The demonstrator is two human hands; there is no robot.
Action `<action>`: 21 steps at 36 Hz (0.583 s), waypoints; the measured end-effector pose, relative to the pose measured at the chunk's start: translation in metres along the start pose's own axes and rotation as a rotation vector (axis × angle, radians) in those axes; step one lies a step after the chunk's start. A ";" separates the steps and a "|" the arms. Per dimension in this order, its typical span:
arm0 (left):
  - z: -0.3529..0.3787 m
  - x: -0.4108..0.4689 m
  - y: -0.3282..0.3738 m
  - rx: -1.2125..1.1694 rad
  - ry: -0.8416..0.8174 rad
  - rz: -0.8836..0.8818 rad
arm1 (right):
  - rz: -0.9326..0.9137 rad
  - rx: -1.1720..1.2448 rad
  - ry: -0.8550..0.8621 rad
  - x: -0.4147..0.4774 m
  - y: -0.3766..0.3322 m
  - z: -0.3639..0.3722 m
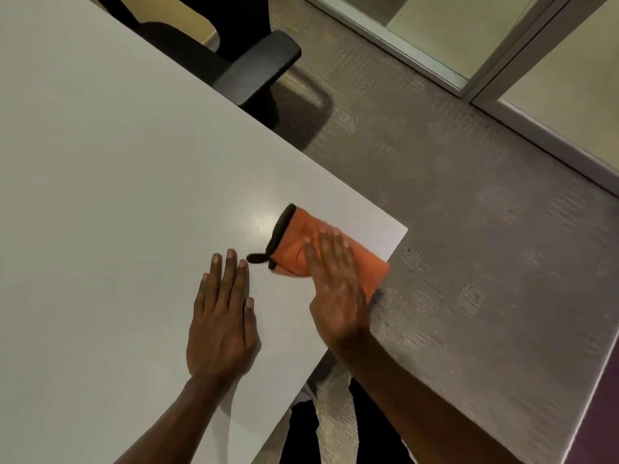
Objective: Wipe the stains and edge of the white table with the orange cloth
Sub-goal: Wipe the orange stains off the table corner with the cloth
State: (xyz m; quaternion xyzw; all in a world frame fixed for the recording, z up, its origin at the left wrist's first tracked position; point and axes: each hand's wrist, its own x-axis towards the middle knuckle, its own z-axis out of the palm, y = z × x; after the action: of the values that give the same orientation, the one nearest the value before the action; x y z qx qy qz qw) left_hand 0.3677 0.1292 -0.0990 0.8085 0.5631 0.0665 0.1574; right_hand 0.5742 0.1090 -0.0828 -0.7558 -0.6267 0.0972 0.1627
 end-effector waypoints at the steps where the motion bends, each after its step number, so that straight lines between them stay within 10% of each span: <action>1: 0.000 0.000 0.000 -0.004 -0.001 -0.004 | -0.013 0.043 0.024 -0.018 -0.004 0.002; 21: 0.000 -0.001 0.000 -0.009 -0.025 -0.014 | 0.102 -0.047 0.002 0.120 0.026 -0.003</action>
State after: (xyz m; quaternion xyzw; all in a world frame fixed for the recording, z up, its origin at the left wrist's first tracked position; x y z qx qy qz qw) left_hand 0.3673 0.1281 -0.0986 0.8045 0.5666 0.0576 0.1685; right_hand 0.6227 0.2214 -0.0824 -0.7906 -0.5891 0.0897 0.1405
